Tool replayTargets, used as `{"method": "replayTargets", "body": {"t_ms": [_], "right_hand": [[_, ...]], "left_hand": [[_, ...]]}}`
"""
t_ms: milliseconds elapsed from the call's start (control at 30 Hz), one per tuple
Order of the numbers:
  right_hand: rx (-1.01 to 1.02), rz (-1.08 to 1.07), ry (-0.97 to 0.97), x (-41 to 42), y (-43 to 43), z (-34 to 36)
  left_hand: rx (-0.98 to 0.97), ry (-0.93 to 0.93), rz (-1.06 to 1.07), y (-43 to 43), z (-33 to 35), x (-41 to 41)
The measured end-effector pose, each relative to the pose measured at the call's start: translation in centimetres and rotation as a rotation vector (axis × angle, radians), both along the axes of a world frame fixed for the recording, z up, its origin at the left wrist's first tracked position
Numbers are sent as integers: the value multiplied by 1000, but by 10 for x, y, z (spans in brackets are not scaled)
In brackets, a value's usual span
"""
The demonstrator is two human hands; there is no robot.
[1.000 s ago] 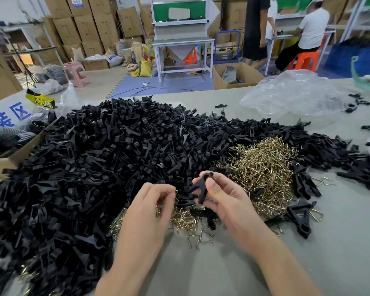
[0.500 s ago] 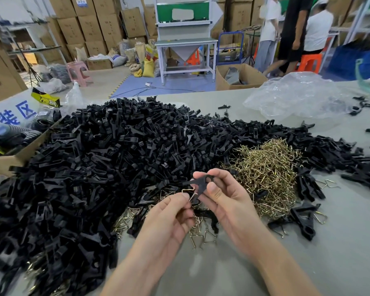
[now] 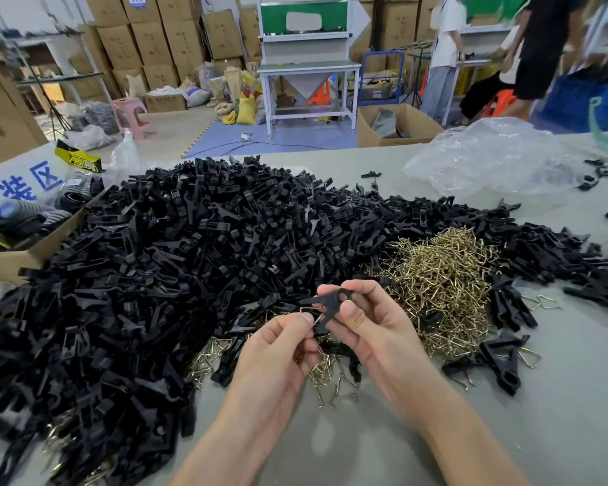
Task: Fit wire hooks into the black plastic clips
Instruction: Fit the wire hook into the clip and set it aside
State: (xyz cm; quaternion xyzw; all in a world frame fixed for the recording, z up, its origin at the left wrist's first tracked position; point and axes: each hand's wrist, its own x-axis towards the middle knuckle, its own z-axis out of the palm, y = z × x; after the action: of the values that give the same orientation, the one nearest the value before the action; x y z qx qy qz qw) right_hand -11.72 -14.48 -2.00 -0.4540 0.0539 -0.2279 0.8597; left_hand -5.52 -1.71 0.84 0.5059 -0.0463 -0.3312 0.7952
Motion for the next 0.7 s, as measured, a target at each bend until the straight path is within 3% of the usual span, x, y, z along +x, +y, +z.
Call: {"method": "replayTargets", "body": {"t_ms": [267,700], "right_hand": [[-88,-9,43,0,-1,-2],[137,29,10,0,1,1]], "left_hand": [[-60,21,-28,1,-8,5],[-200,147,-252,8,-13,9]]}}
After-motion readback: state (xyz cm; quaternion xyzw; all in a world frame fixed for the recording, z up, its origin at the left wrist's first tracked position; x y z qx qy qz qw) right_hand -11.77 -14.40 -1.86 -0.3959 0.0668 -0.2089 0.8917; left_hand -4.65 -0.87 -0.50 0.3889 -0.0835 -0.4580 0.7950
